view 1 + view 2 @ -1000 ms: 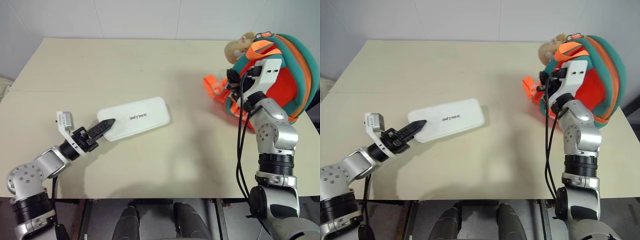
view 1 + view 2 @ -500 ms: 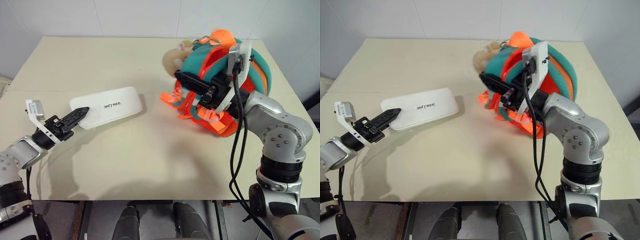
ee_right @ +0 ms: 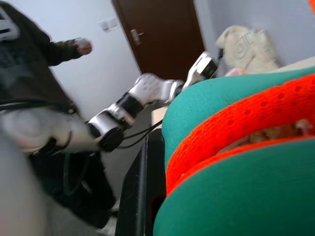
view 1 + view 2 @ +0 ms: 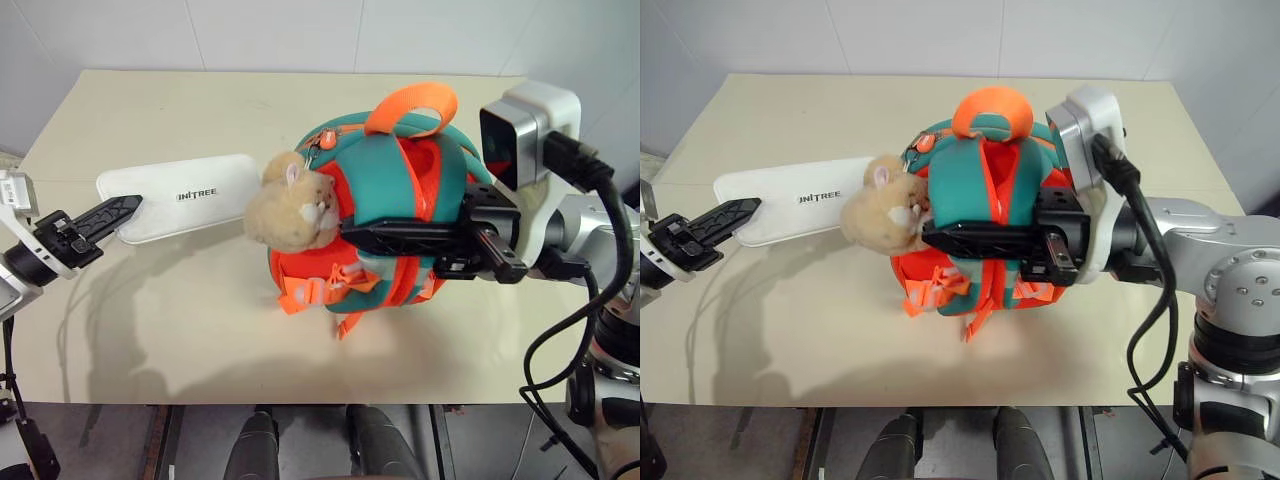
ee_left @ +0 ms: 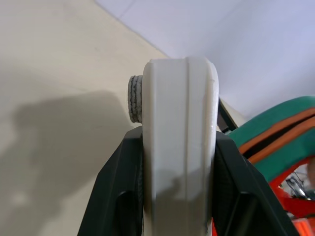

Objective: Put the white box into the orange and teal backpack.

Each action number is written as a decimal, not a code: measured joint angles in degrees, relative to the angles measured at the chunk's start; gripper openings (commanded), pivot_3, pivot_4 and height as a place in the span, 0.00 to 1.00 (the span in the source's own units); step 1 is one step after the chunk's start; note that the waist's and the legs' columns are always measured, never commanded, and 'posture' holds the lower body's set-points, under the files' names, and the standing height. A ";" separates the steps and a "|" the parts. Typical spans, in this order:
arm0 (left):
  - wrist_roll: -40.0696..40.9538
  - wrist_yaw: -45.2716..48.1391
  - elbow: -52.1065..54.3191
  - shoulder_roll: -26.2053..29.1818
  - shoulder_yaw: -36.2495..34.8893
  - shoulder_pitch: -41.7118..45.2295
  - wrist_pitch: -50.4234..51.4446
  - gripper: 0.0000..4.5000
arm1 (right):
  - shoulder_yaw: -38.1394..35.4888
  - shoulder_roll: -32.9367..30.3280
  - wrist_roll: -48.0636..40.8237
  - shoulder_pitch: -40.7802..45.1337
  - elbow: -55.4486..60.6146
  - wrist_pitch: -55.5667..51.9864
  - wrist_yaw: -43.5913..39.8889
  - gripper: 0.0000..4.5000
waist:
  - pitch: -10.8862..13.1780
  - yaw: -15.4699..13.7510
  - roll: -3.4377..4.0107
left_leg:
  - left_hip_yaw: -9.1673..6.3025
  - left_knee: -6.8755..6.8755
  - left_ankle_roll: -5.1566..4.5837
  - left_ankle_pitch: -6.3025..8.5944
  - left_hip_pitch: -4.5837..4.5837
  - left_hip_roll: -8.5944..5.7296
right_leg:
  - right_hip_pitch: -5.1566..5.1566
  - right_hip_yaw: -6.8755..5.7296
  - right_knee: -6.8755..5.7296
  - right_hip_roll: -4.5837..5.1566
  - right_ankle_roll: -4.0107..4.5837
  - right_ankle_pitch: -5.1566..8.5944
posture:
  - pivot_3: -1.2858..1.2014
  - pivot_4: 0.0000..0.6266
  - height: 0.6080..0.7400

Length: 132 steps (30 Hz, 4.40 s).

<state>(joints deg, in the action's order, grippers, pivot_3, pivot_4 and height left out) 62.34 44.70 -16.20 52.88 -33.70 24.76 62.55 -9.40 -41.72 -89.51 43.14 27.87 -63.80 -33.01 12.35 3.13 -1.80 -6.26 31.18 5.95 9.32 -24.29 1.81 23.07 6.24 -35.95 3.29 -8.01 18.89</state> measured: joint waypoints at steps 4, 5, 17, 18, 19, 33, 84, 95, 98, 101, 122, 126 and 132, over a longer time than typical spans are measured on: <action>-0.02 2.72 0.98 1.42 -0.09 -0.03 0.27 0.29 | 3.96 -1.91 13.64 -8.31 5.20 5.66 -9.32 0.00 | -0.01 -0.05 -0.02 | 0.03 0.02 0.00 0.00 -0.01 0.00 | 0.03 0.00 -0.01 -0.01 -0.02 0.01 | 0.52 0.24 1.00; 0.03 2.98 1.98 1.72 -0.19 -0.01 0.60 0.29 | 5.13 -2.09 17.13 -9.90 5.95 7.59 -11.54 0.00 | -0.01 -0.03 -0.02 | 0.06 0.04 0.00 0.00 -0.01 -0.01 | 0.04 0.03 -0.02 -0.01 -0.03 0.01 | 0.52 0.24 1.00; 3.44 7.75 15.83 4.33 -6.83 -5.21 2.15 0.29 | 14.13 -2.60 44.45 -19.58 2.04 27.66 -26.71 0.00 | -0.02 0.29 -0.06 | 0.14 0.11 0.00 0.00 0.02 0.01 | 0.04 0.12 -0.05 -0.01 -0.07 -0.02 | 0.52 0.24 1.00; 3.42 8.29 16.64 4.45 -8.29 -6.40 1.71 0.29 | 14.17 -2.57 44.79 -19.87 1.62 27.90 -27.03 0.00 | -0.03 0.28 -0.05 | 0.16 0.10 0.00 0.00 0.03 0.02 | 0.03 0.13 -0.07 -0.01 -0.05 -0.01 | 0.52 0.24 1.00; 3.32 8.87 18.06 4.51 -10.53 -7.98 0.93 0.29 | 14.20 -2.54 45.19 -20.17 1.01 28.25 -27.51 0.00 | -0.02 0.24 -0.06 | 0.17 0.10 0.00 0.00 0.03 0.02 | 0.04 0.13 -0.07 -0.01 -0.05 -0.01 | 0.52 0.24 1.00; 7.01 11.14 30.58 11.49 -25.92 -16.95 3.91 0.29 | 15.70 -1.22 47.32 -17.66 -7.83 28.53 -32.27 0.00 | 0.00 0.26 -0.23 | 0.36 0.92 -0.11 0.09 0.13 0.01 | -0.38 0.34 0.05 0.00 0.68 0.25 | 0.52 0.24 1.00; -4.66 6.68 38.00 5.57 17.79 12.70 -15.05 0.29 | 14.37 2.46 51.17 -15.61 -12.18 28.90 -32.15 0.00 | -0.01 -1.44 -0.24 | 0.44 1.58 -0.25 0.09 0.12 -0.01 | -0.72 0.39 -0.05 -0.04 0.04 -0.09 | 0.52 0.24 1.00; 0.12 12.08 36.80 13.20 10.62 12.79 -9.78 0.29 | 14.28 3.18 51.37 -15.62 -11.78 28.87 -32.07 0.00 | 0.01 -0.83 -0.23 | 0.47 1.72 -0.37 0.18 0.08 -0.01 | -0.69 0.45 -0.05 -0.05 0.30 0.00 | 0.52 0.24 1.00; 2.36 13.32 35.60 15.28 8.28 12.94 -7.96 0.29 | 14.31 3.18 51.40 -15.61 -11.78 28.82 -32.13 0.00 | 0.02 -0.52 -0.22 | 0.46 1.68 -0.39 0.21 0.07 0.00 | -0.66 0.44 -0.07 -0.05 0.28 0.03 | 0.52 0.24 1.00; 4.72 14.29 35.46 17.52 6.46 12.82 -5.45 0.29 | 14.67 3.35 51.70 -15.51 -11.82 28.83 -32.24 0.00 | 0.04 0.01 -0.25 | 0.47 1.68 -0.41 0.25 0.05 0.00 | -0.65 0.44 -0.06 -0.05 0.27 0.03 | 0.52 0.24 1.00; -14.58 13.32 36.02 6.98 24.90 13.59 -20.13 0.29 | 15.29 4.94 52.81 -14.06 -12.20 28.01 -31.83 0.00 | 0.01 -0.14 -0.18 | 0.54 1.83 -0.45 0.31 0.06 0.01 | -0.71 0.51 -0.11 -0.08 0.07 -0.05 | 0.52 0.24 1.00; -18.93 11.54 35.57 1.96 29.76 15.45 -21.58 0.29 | 15.31 6.81 51.90 -14.25 -10.84 26.10 -29.72 0.00 | 0.01 -0.02 -0.18 | 0.53 1.83 -0.45 0.31 0.07 0.02 | -0.69 0.52 -0.14 -0.11 -0.38 -0.29 | 0.52 0.24 1.00; -24.19 8.85 32.97 -6.47 35.01 17.59 -22.48 0.29 | 15.56 8.33 51.19 -14.63 -9.16 24.92 -27.79 0.00 | 0.01 -0.16 -0.18 | 0.52 1.82 -0.45 0.31 0.05 0.02 | -0.68 0.51 -0.18 -0.11 -0.65 -0.43 | 0.52 0.24 1.00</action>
<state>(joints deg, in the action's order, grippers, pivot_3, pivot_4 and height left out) 38.15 53.54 16.77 46.41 1.30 42.35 40.08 6.16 -33.39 -38.31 28.51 18.71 -38.88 -60.79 12.36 2.97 -1.98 -5.74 33.00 5.50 9.64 -24.24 1.83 22.39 6.75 -36.12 3.17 -8.66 18.46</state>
